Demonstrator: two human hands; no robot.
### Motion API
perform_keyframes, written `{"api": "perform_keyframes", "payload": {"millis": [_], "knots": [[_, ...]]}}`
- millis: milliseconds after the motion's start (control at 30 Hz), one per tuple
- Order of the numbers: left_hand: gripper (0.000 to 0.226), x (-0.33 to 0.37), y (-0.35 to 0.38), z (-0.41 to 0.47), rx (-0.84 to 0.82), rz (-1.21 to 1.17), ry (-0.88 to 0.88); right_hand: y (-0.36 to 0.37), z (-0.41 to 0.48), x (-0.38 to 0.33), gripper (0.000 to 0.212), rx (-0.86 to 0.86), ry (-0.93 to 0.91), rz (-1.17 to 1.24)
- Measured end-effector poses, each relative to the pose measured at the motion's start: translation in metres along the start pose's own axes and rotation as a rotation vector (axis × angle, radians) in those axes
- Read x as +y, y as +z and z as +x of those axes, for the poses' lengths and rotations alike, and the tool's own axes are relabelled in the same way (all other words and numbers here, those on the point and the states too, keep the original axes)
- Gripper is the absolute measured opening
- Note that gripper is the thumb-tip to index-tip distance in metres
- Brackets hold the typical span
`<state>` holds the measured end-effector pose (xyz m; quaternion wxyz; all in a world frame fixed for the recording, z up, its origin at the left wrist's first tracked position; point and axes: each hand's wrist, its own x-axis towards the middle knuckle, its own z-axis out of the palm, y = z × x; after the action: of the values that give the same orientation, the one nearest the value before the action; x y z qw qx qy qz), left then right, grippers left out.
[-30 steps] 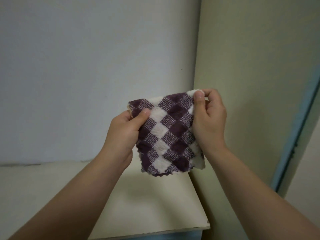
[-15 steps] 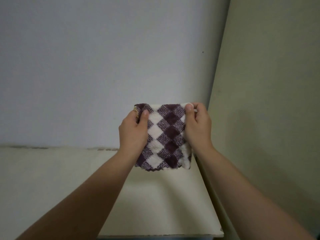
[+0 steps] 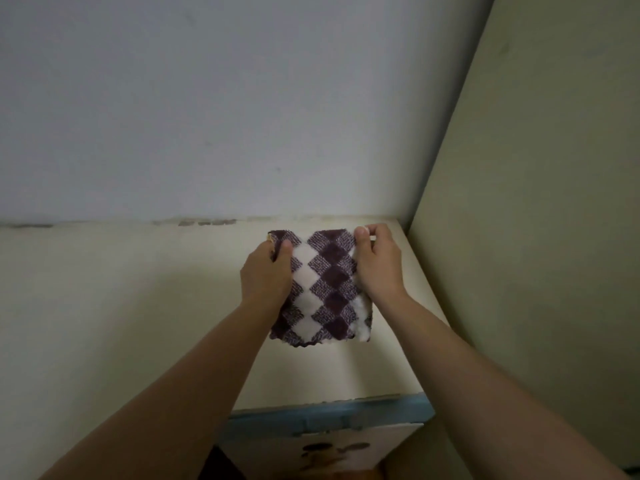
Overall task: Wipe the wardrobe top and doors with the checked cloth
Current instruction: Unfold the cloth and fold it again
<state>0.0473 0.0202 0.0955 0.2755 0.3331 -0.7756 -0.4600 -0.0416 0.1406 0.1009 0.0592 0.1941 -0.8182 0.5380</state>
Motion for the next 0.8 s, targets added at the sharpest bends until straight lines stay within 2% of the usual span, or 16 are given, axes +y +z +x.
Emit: {"api": "perform_keyframes", "payload": {"millis": [133, 267, 400, 500, 600, 667, 733, 800], "knots": [[0.029, -0.035, 0.022, 0.007, -0.088, 0.073, -0.126, 0.021, -0.001, 0.033, 0.027, -0.090, 0.134, -0.082], [0.032, -0.065, 0.046, 0.013, -0.138, 0.094, -0.232, 0.037, 0.004, 0.064, 0.029, -0.170, 0.256, -0.149], [0.031, -0.081, 0.066, 0.023, -0.142, 0.060, -0.282, 0.046, 0.011, 0.087, 0.032, -0.178, 0.335, -0.100], [0.028, -0.087, 0.072, 0.031, -0.122, 0.055, -0.273, 0.048, 0.014, 0.098, 0.037, -0.204, 0.330, -0.100], [0.030, -0.094, 0.077, 0.030, -0.101, 0.148, -0.150, 0.049, 0.013, 0.111, 0.040, -0.254, 0.276, -0.184], [0.035, -0.098, 0.079, 0.024, -0.079, 0.323, -0.034, 0.049, 0.008, 0.117, 0.039, -0.278, 0.152, -0.338], [0.037, -0.102, 0.084, 0.016, -0.062, 0.578, 0.175, 0.050, 0.003, 0.118, 0.041, -0.313, 0.022, -0.470], [0.046, -0.104, 0.088, 0.011, -0.123, 0.721, 0.337, 0.054, -0.003, 0.117, 0.047, -0.400, -0.025, -0.601]]}}
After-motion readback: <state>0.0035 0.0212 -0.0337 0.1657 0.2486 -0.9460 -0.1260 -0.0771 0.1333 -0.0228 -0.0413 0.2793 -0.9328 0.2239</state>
